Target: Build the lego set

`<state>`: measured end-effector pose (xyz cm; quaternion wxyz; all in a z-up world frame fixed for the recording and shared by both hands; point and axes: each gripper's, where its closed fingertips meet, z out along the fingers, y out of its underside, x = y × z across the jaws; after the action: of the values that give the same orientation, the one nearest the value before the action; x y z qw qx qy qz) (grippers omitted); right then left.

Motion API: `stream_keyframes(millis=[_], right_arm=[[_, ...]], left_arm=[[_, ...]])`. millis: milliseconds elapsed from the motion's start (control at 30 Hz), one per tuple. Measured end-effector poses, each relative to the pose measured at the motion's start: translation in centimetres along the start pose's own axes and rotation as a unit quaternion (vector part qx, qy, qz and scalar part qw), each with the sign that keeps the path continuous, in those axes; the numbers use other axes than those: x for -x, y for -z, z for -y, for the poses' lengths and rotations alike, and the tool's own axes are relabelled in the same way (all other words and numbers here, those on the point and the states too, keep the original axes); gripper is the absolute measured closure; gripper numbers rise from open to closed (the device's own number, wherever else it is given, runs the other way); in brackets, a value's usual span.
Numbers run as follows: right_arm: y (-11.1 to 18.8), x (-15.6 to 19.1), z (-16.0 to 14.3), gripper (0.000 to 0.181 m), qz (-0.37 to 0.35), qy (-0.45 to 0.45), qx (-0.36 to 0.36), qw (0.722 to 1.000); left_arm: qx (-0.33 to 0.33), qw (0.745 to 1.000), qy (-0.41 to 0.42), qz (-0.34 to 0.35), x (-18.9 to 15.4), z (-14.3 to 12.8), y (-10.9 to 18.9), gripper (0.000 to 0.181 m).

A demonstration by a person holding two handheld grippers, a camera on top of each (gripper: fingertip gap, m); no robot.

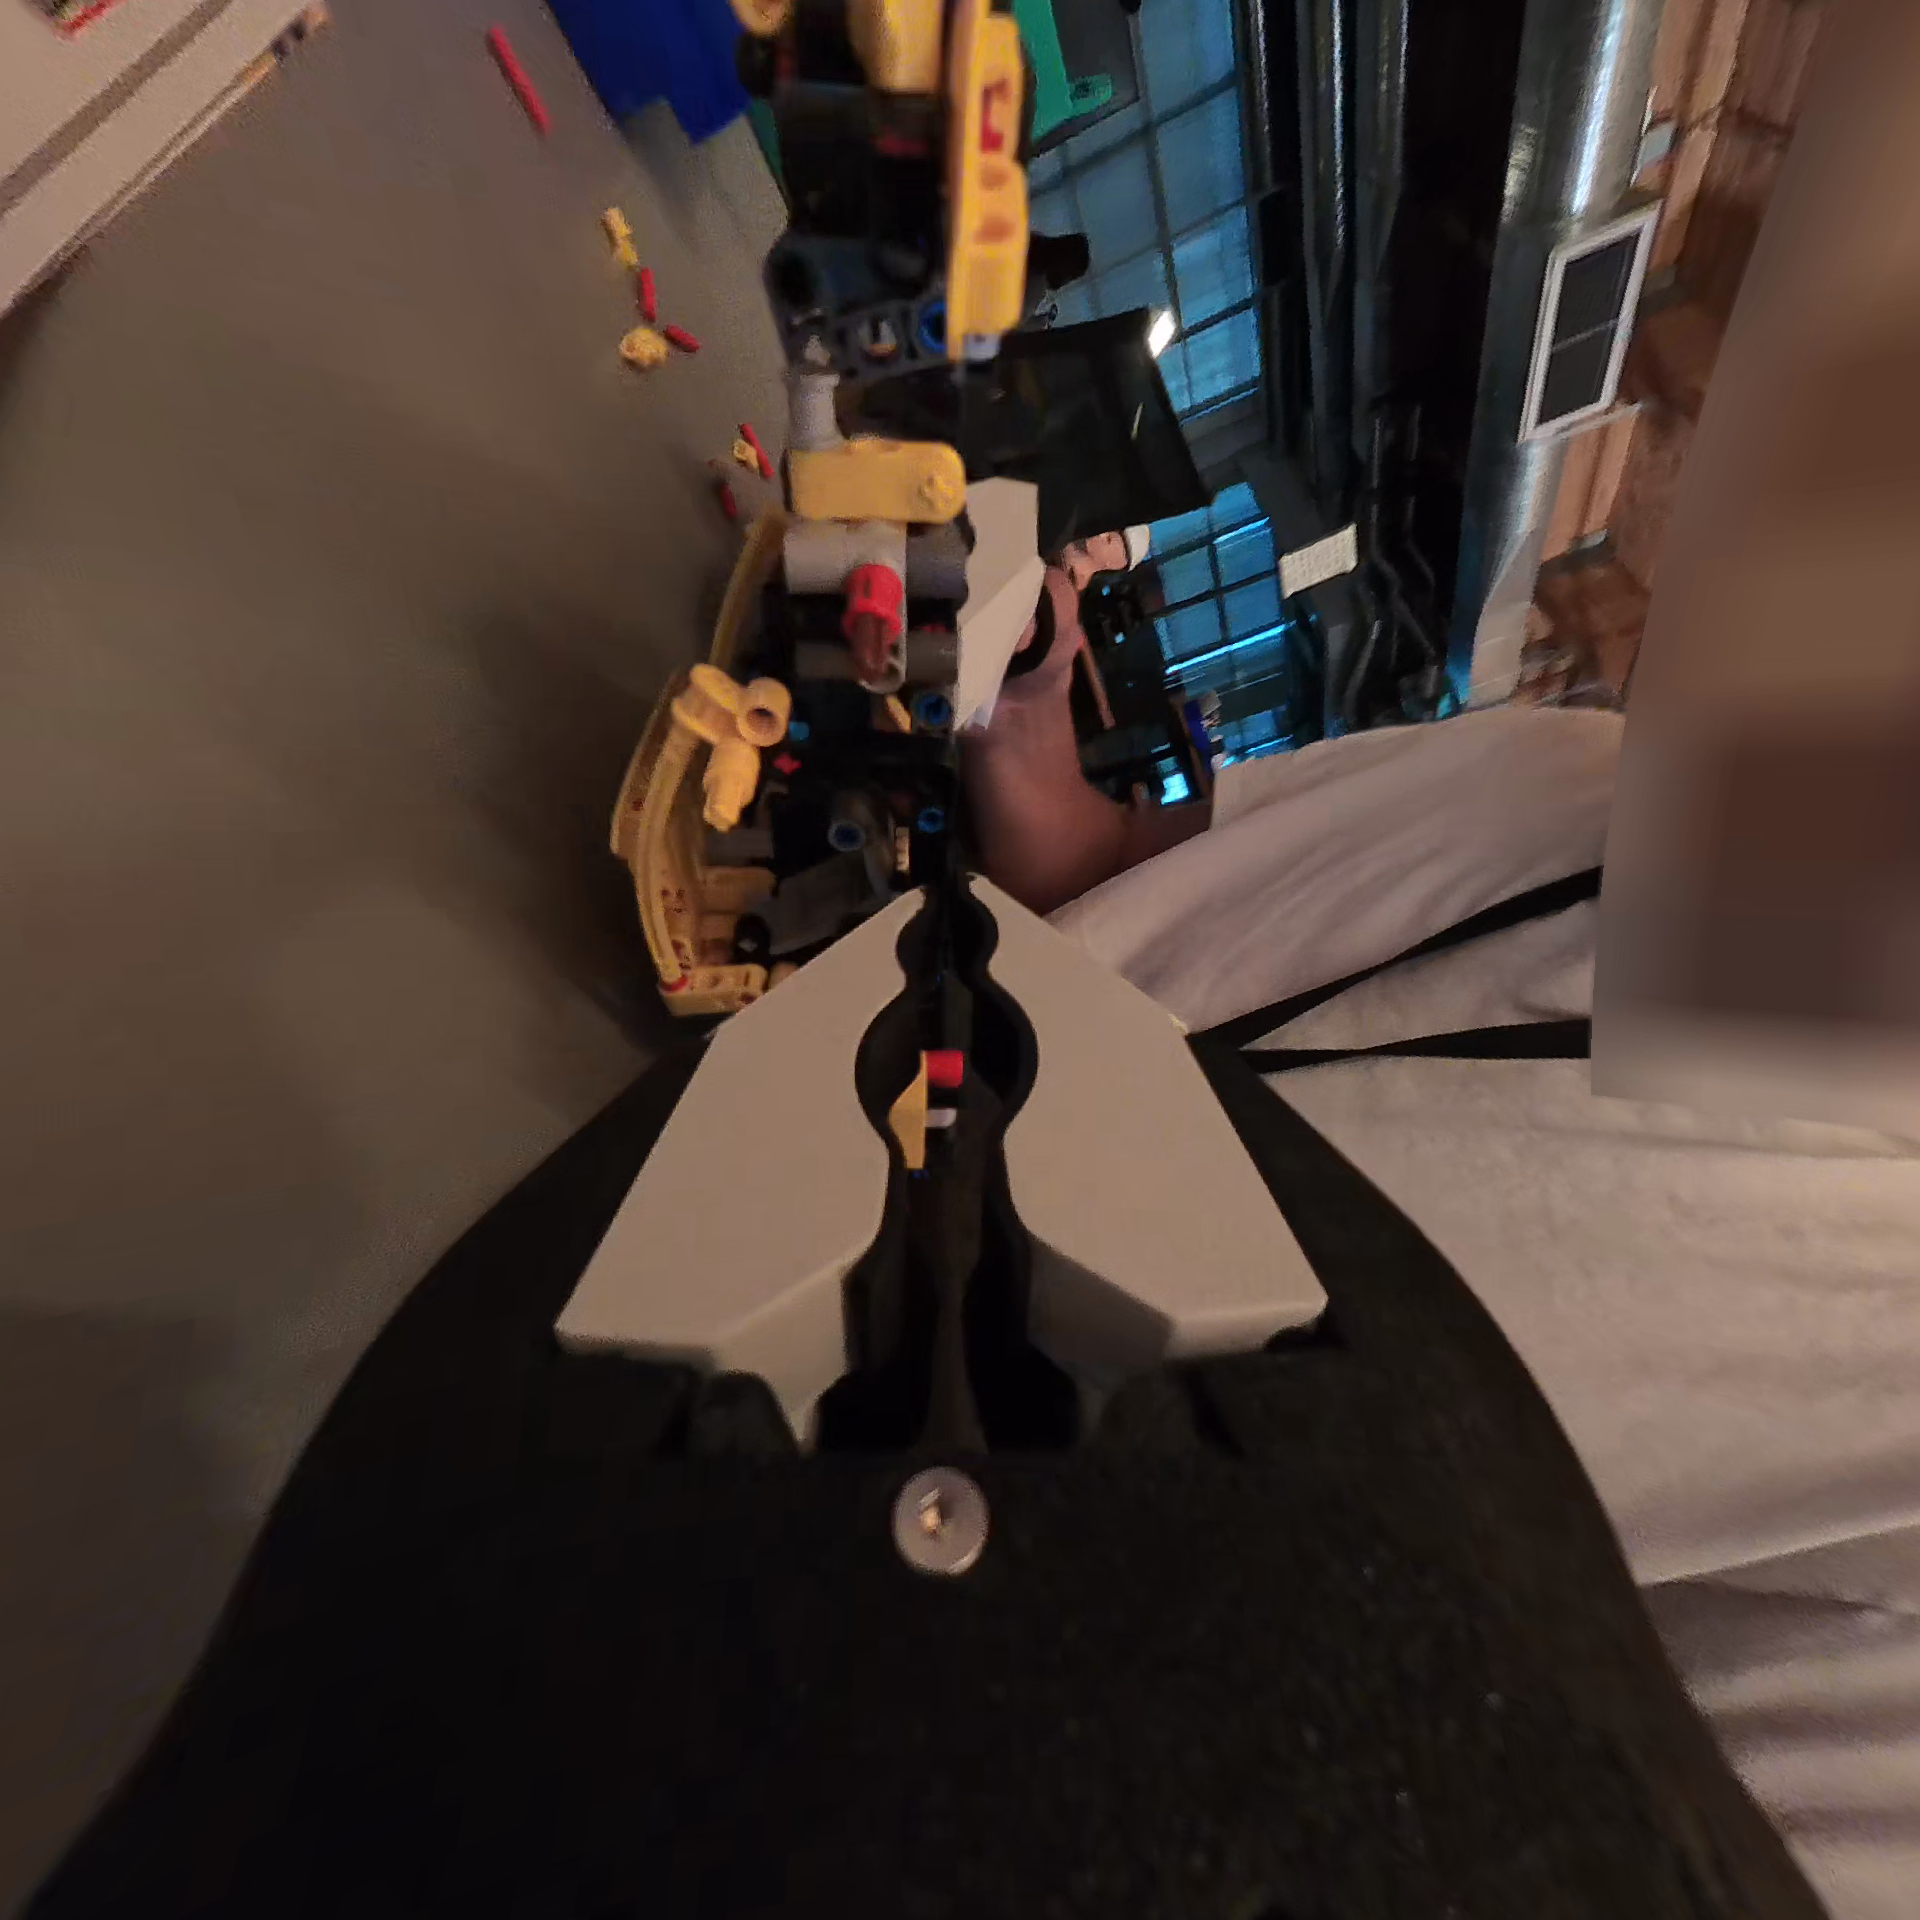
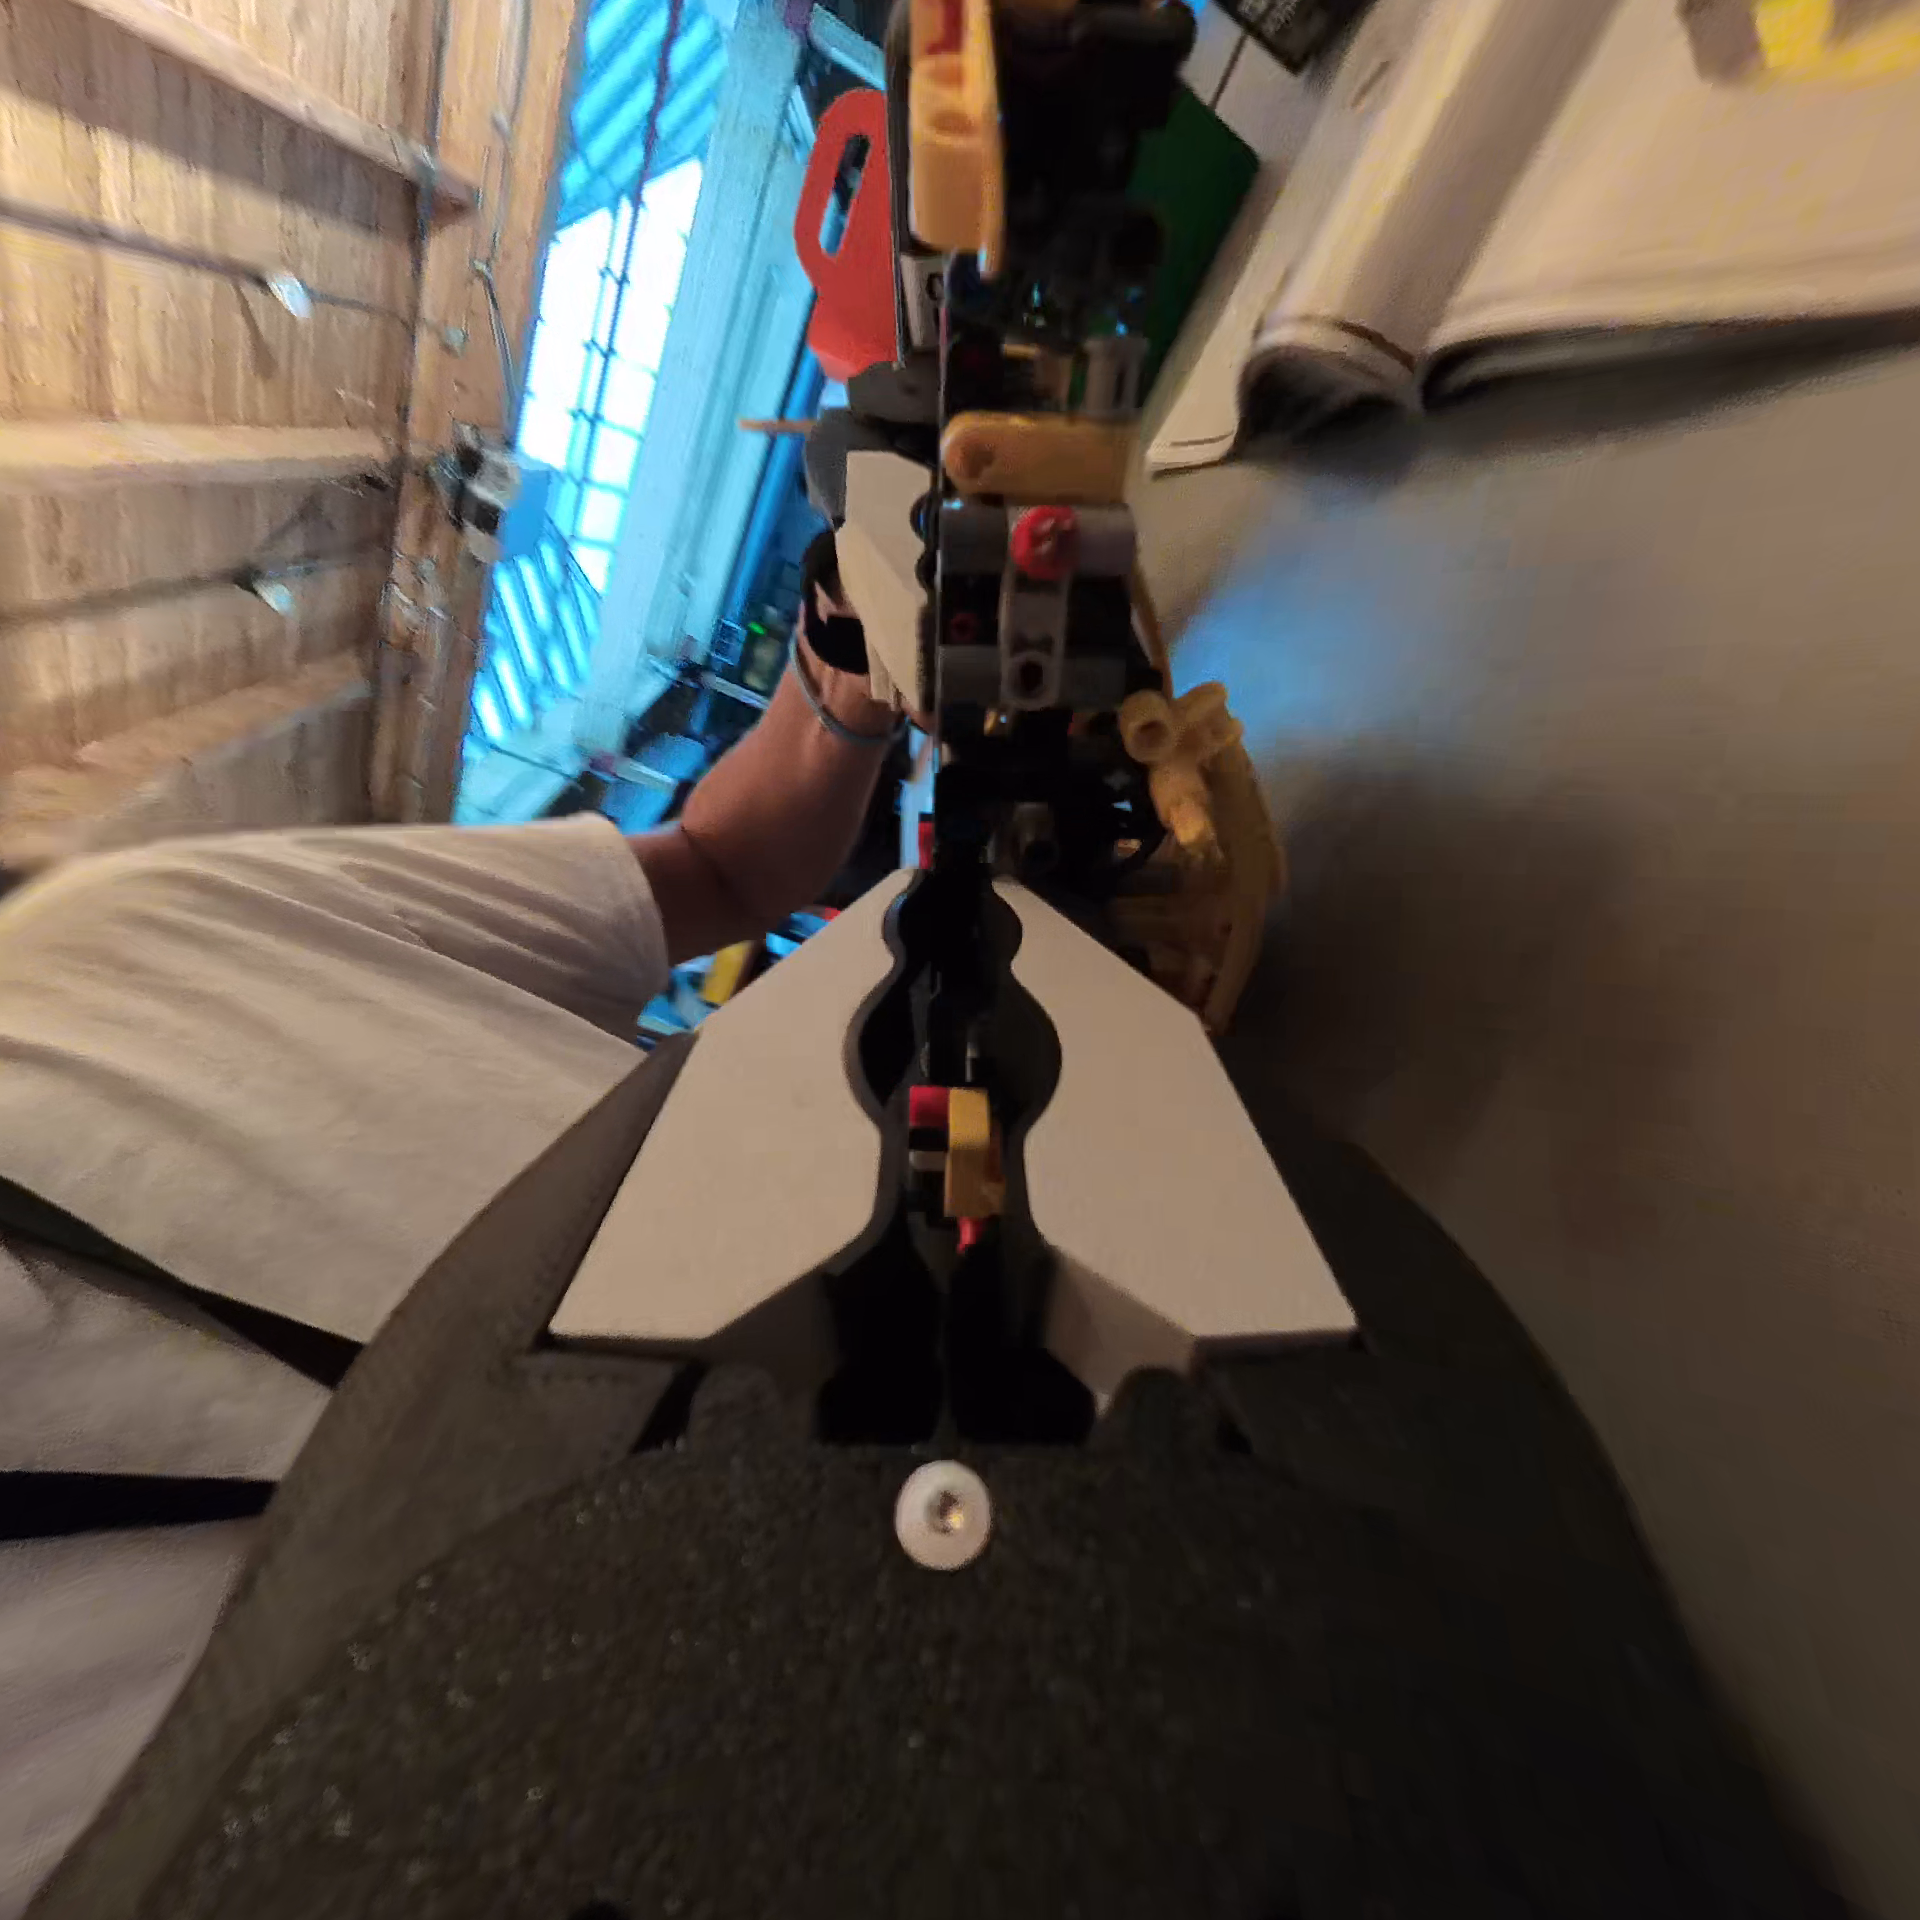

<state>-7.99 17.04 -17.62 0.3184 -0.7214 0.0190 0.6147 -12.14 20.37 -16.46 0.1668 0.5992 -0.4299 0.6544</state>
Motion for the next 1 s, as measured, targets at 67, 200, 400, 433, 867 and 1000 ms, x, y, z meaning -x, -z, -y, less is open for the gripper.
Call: stream_keyframes(millis=[67, 200, 400, 433, 867, 1000], right_arm=[[0.2, 1.3, 0.4, 0.175, -0.026, 0.069, 0.015, 0.997], [0.8, 4.4, 1.7, 0.175, -0.085, 0.217, 0.036, 0.972], [1.7, 7.0, 3.0, 0.175, -0.176, 0.449, 0.052, 0.875], [1.7, 6.9, 2.7, 0.175, -0.190, 0.474, 0.064, 0.858], [0.0, 7.5, -3.7, 0.175, -0.248, 0.628, 0.112, 0.729], [-0.3, 7.1, -5.3, 0.175, -0.260, 0.663, 0.124, 0.691]], left_arm=[[0.000, 0.999, -0.045, 0.010, -1.1, 0.1, -0.2, 0.180], [-0.020, 0.987, -0.154, 0.035, -3.8, 1.1, -0.4, 0.180], [-0.067, 0.934, -0.333, 0.108, -5.7, 2.2, -1.0, 0.178], [-0.066, 0.924, -0.355, 0.124, -5.4, 1.9, -1.2, 0.178], [-0.039, 0.865, -0.466, 0.183, -4.1, -4.6, -2.5, 0.175], [-0.028, 0.860, -0.471, 0.193, -3.6, -6.0, -2.7, 0.173]])
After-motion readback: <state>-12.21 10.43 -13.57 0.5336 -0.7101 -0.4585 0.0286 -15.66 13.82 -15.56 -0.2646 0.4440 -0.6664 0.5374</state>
